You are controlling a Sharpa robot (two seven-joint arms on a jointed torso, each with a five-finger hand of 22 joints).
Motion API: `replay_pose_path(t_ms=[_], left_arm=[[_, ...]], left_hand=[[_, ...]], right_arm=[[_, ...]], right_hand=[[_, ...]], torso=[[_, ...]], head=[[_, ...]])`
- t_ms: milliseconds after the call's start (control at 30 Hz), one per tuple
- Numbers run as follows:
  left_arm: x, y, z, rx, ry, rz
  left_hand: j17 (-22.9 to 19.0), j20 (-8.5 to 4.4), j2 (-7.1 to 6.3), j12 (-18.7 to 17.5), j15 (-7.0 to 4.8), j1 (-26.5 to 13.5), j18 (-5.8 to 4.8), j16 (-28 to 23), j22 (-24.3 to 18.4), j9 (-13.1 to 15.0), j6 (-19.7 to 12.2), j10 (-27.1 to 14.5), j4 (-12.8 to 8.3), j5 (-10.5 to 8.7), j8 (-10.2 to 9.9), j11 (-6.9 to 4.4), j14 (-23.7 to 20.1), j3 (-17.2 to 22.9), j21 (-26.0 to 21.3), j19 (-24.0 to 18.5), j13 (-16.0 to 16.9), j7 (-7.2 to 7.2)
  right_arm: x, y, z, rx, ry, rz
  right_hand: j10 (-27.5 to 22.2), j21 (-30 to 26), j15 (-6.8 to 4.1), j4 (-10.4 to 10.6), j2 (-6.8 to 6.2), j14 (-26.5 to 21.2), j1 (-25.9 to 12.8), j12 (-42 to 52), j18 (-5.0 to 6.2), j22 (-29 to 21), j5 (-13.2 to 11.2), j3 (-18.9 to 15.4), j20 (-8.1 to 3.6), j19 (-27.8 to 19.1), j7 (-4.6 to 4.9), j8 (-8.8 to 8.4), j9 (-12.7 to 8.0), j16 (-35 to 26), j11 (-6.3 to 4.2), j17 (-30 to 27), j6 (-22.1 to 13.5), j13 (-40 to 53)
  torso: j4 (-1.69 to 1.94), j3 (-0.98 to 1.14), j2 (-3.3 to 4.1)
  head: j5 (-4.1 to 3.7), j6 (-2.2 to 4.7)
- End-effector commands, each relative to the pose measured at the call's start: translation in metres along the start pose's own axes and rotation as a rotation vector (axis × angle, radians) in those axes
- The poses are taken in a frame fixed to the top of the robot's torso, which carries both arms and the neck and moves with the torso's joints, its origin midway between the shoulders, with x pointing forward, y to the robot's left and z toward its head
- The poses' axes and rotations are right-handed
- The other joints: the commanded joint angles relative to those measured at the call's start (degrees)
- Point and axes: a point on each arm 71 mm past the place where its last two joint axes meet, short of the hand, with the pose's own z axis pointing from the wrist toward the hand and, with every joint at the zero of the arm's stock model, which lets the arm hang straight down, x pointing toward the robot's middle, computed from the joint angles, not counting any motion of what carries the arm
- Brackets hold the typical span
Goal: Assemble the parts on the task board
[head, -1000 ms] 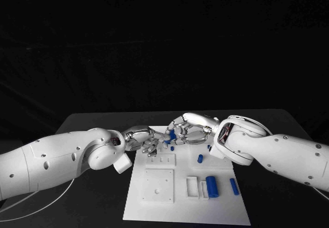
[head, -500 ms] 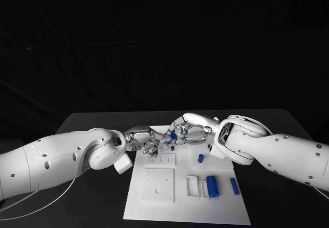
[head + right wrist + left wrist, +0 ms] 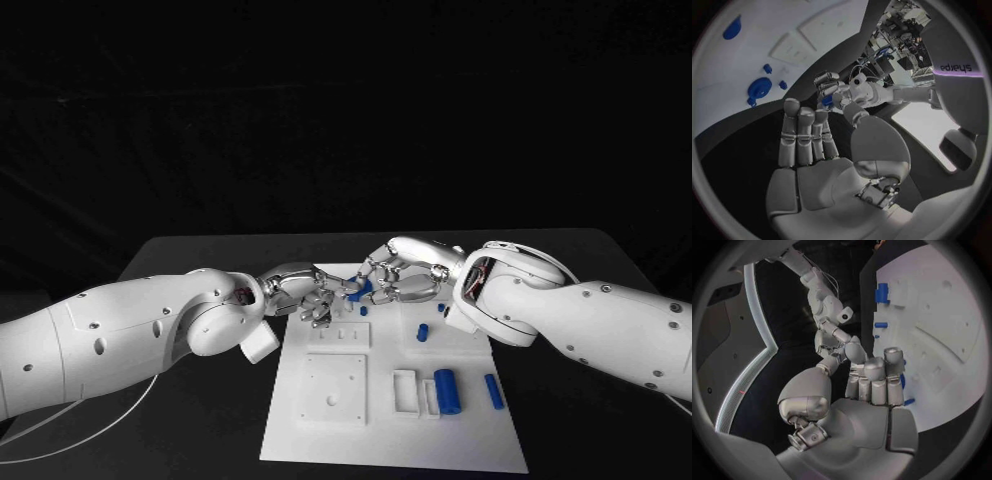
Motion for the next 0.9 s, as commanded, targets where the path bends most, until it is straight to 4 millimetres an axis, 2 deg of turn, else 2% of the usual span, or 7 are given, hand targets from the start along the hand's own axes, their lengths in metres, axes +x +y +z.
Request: replay_pose_path(t_ms=[33,900], left_arm=[[-0.0068,-0.0042,-0.0007,0.033,-0.064,-0.021],[-0.0012,-0.0050,0.0015,0.025,-0.032,-0.002]], left_hand=[[-0.4,-6.82,0.29,-0.8,-2.12,0.0,-0.88,-0.7,0.1,0.1,0.1,-0.5,-1.4,1.09,-0.5,-0.07,-2.3,1.9,-0.4,-0.6,-0.3,0.37],[-1.4,-6.93,-0.74,-1.7,-1.93,1.1,-0.96,-1.6,0.2,0.1,0.0,-0.6,-1.9,0.91,-1.2,0.12,-2.1,2.7,-0.4,-0.7,-0.8,0.55]], right_arm=[[0.0080,0.0044,0.0015,-0.023,0.047,-0.005],[0.0095,0.0011,0.0039,0.010,-0.006,-0.013]], right_hand=[[0.2,0.3,-0.57,0.0,-0.06,0.0,-0.7,0.3,0.43,0.1,-0.2,0.2,-0.17,0.5,1.36,0.16,-0.2,0.3,-0.34,-0.1,2.0,0.1],[0.3,0.4,-0.72,0.0,-0.76,0.0,-1.4,0.1,0.43,0.1,0.0,0.0,-0.36,0.6,1.37,-0.08,-0.3,0.6,-0.35,-0.2,1.9,0.2]], torso=[[-0.02,0.00,0.00],[-0.03,0.00,0.00]], head=[[-0.01,-0.01],[0.11,-0.07]])
